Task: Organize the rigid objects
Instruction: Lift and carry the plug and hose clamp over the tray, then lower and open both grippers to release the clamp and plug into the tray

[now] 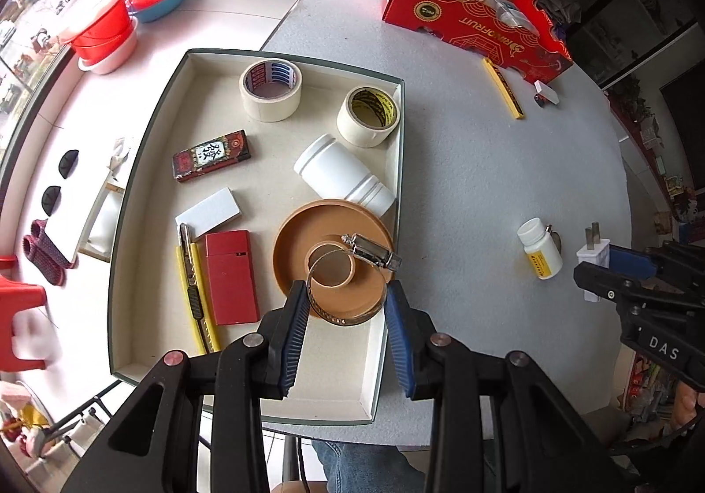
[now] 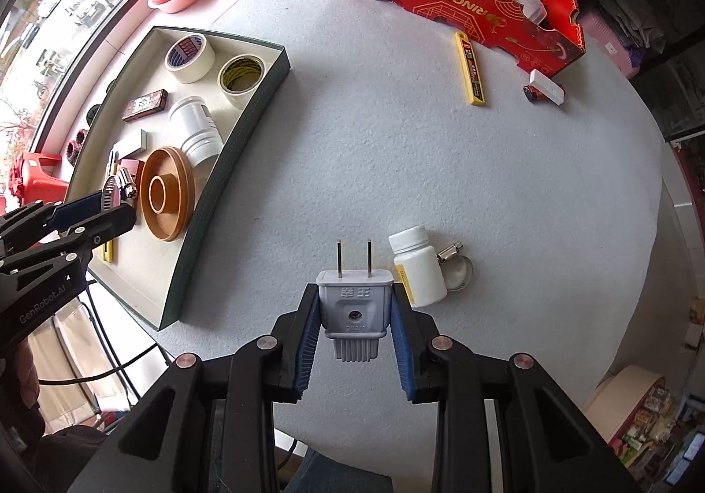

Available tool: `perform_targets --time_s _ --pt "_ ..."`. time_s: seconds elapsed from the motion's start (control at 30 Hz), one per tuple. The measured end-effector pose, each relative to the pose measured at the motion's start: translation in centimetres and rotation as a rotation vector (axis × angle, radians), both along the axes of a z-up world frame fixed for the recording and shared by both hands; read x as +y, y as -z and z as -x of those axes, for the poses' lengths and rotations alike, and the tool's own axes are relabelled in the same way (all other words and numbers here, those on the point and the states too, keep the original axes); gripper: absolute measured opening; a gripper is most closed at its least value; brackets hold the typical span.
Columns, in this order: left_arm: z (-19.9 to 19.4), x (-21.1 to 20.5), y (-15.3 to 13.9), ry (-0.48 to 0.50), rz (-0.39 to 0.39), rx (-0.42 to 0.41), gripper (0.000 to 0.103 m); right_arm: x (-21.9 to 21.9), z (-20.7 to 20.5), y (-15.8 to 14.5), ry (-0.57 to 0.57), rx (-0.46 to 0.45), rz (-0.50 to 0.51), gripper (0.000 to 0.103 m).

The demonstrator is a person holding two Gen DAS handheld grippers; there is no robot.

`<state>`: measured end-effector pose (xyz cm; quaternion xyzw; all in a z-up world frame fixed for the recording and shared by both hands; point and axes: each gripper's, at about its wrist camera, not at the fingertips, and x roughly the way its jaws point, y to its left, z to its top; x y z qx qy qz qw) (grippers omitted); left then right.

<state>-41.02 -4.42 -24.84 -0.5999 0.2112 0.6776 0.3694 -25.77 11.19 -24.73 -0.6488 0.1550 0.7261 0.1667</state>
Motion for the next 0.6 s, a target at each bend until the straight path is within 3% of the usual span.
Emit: perform_targets --time_s 0.4,0.6 --pt "4.1 -5.8 0.6 -0.171 0.05 0.033 0.038 -3.1 4.2 0.0 -0.084 0.023 0.073 0.032" --pt "4.7 -6.5 0.9 -0.177 0.066 0.038 0.038 -4.7 6.3 0.2 -0.11 0.037 0.109 0.032"
